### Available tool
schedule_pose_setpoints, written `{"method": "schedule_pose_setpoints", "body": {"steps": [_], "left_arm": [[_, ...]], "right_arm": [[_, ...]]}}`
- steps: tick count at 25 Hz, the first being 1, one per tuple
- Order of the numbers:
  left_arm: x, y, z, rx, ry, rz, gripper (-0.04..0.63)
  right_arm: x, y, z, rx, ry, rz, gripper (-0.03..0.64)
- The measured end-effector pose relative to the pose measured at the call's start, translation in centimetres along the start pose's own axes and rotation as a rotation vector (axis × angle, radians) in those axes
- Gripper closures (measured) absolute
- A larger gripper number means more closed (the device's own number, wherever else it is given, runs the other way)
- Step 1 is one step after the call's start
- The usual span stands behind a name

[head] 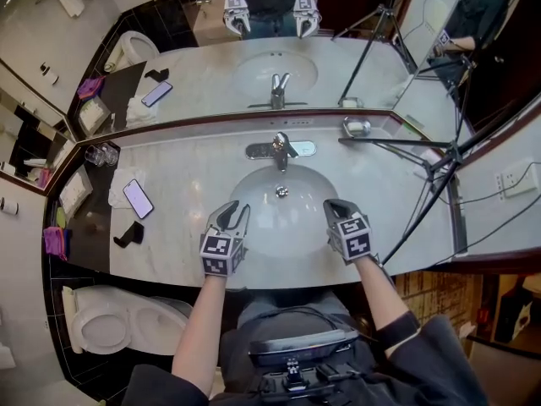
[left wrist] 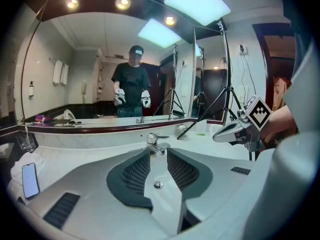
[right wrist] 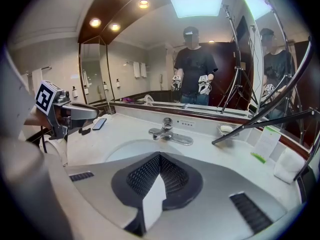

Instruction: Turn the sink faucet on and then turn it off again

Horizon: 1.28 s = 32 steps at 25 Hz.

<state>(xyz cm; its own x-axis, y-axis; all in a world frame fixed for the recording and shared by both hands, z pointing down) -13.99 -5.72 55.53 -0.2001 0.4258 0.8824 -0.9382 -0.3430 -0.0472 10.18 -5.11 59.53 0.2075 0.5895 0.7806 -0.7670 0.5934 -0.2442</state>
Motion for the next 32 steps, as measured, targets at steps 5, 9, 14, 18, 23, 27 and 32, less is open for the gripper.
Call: {"method": "schedule_pose_setpoints", "body": {"steps": [5, 9, 14, 18, 23, 27, 32], "left_arm": [[0.4, 0.3, 1.0, -0.017, 0.004, 0.0, 0.497], [-0.1, 0.2, 1.7, -0.012, 0.009, 0.016, 0.496], [-0.9, -0.6, 2.8, 0.011, 0.013, 0.055, 0.46], [-1.0, -1.7, 4.7, 0.047, 0.022, 0.174, 0.4], [-0.8, -3.3, 9.5, 0.07, 0.015, 0.353, 0.34], [-1.5, -5.1, 13.9, 0.07, -0.036, 0.574, 0.333], [-2.8, -7.5, 18.0, 0.06, -0.109, 0.808, 0.327]], "right_arm": [[-0.1, -0.6, 0.3, -0.002, 0.0, 0.006, 0.6], [-0.1, -0.9, 0.5, -0.006, 0.001, 0.01, 0.6], [0.1, -1.3, 0.6, -0.006, 0.001, 0.02, 0.6], [0.6, -1.3, 1.1, -0.007, 0.005, 0.033, 0.6], [2.6, -2.1, 2.3, -0.008, 0.015, 0.058, 0.6], [3.6, -2.2, 3.5, -0.02, 0.032, 0.085, 0.6], [4.0, -2.4, 5.0, -0.026, 0.042, 0.1, 0.6]]}}
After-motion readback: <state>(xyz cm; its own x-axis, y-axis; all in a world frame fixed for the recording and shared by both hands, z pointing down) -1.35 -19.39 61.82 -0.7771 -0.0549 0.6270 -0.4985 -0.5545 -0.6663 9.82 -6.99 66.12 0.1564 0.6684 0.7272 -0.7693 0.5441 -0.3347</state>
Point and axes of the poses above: the fingertips, and each gripper's own axes: z forward along the fingers, y to its left, x out of its underside, the point moved 2 cm from there along -z, backward along the fingers, and after that the axes turned 15 degrees about -x, right-handed, at the moved point
